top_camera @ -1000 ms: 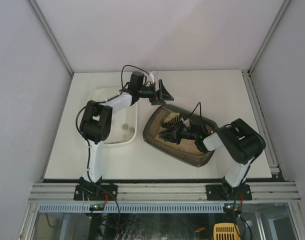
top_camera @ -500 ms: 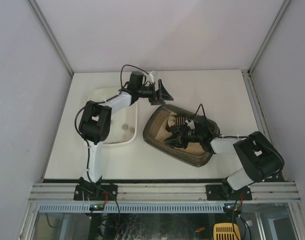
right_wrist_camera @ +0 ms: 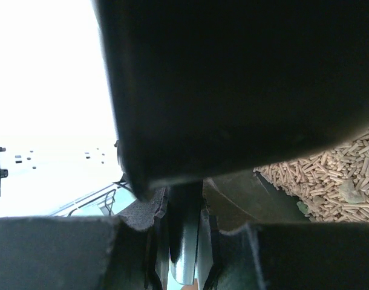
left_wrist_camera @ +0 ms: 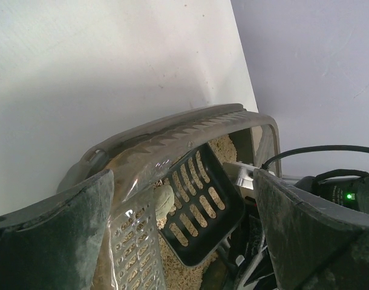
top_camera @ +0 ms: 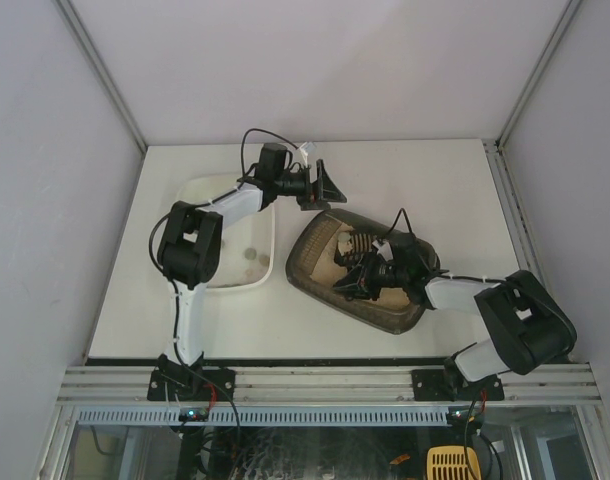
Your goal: Clean the litter box
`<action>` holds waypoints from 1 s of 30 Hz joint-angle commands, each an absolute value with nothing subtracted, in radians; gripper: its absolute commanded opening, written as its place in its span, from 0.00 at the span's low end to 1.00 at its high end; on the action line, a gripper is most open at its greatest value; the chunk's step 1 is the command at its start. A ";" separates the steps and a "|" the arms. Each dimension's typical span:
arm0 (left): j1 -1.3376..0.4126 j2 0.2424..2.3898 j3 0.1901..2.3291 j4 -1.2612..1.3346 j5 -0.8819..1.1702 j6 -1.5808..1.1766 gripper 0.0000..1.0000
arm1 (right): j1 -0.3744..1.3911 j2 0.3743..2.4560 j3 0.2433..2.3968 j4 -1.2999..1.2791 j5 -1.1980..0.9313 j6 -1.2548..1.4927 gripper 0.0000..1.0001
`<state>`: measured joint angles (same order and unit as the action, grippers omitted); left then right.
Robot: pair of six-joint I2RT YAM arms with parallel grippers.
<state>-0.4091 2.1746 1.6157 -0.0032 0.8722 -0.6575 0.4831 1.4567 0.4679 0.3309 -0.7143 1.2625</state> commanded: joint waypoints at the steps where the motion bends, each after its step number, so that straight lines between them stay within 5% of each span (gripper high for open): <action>1: -0.409 2.094 1.591 -0.051 0.907 -0.622 1.00 | 0.480 1.423 0.459 0.300 -0.738 1.183 0.00; 22: -0.396 2.076 1.706 -0.276 0.839 -0.533 1.00 | 0.473 1.149 0.431 0.062 -0.707 0.982 0.00; 30: -0.386 2.005 1.678 -0.356 0.821 -0.468 1.00 | 0.460 1.098 0.320 0.234 -0.720 0.945 0.00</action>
<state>-0.3985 2.1048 1.6497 -0.3153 0.8215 -0.5232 0.4644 1.1229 0.3706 0.0883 -0.6548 0.9741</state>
